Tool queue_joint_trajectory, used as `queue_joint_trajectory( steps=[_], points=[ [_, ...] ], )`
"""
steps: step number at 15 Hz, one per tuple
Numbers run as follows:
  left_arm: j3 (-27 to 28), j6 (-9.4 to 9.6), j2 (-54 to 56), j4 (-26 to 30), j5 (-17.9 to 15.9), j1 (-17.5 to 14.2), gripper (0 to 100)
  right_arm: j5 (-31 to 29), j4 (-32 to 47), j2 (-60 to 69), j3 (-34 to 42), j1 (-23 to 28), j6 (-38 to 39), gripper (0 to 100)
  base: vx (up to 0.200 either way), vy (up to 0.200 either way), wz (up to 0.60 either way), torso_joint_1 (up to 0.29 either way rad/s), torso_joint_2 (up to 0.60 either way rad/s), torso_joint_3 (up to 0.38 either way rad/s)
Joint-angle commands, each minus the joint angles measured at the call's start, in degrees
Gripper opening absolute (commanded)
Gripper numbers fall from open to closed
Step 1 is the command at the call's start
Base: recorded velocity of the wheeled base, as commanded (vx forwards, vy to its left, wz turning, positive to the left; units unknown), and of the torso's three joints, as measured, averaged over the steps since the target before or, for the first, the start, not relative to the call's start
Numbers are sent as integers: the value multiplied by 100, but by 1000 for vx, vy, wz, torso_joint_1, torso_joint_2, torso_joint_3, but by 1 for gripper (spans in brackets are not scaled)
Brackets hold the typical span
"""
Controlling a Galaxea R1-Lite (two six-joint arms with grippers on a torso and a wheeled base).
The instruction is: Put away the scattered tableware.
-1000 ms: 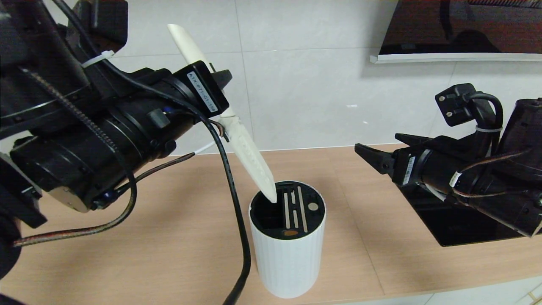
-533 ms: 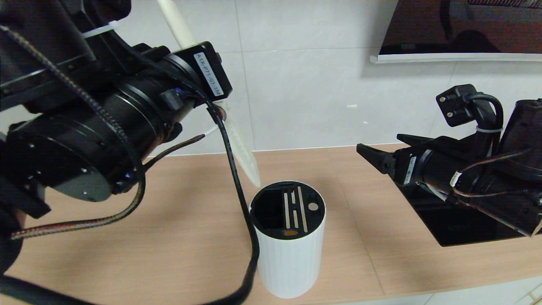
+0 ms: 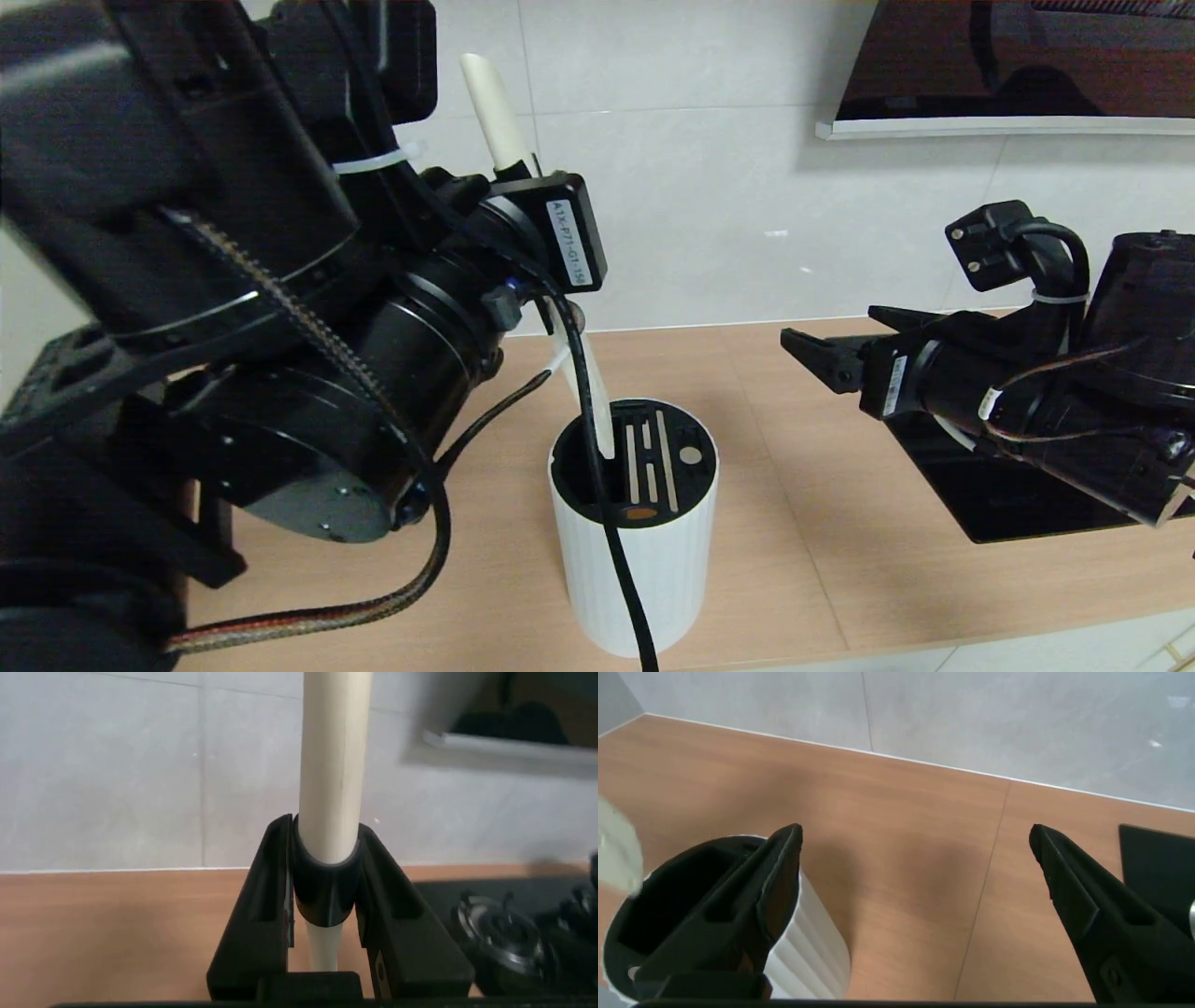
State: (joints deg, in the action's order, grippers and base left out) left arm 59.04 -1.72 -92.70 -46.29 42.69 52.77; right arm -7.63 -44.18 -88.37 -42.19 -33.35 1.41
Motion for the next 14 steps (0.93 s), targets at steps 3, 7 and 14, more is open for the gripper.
queue_joint_trajectory(
  steps=[3, 7, 14],
  points=[
    [-173, 22, -363, -152, 2, 75, 0, -2, -3, -22, 36, -4, -1, 100, 0, 0, 0, 0, 0, 0],
    [-235, 22, -433, -144, 2, 75, 0, -2, -3, -22, 36, -4, -1, 100, 0, 0, 0, 0, 0, 0],
    [-437, 5, -750, -144, 2, 75, 0, -2, -3, -22, 44, -4, -10, 100, 0, 0, 0, 0, 0, 0]
  ],
)
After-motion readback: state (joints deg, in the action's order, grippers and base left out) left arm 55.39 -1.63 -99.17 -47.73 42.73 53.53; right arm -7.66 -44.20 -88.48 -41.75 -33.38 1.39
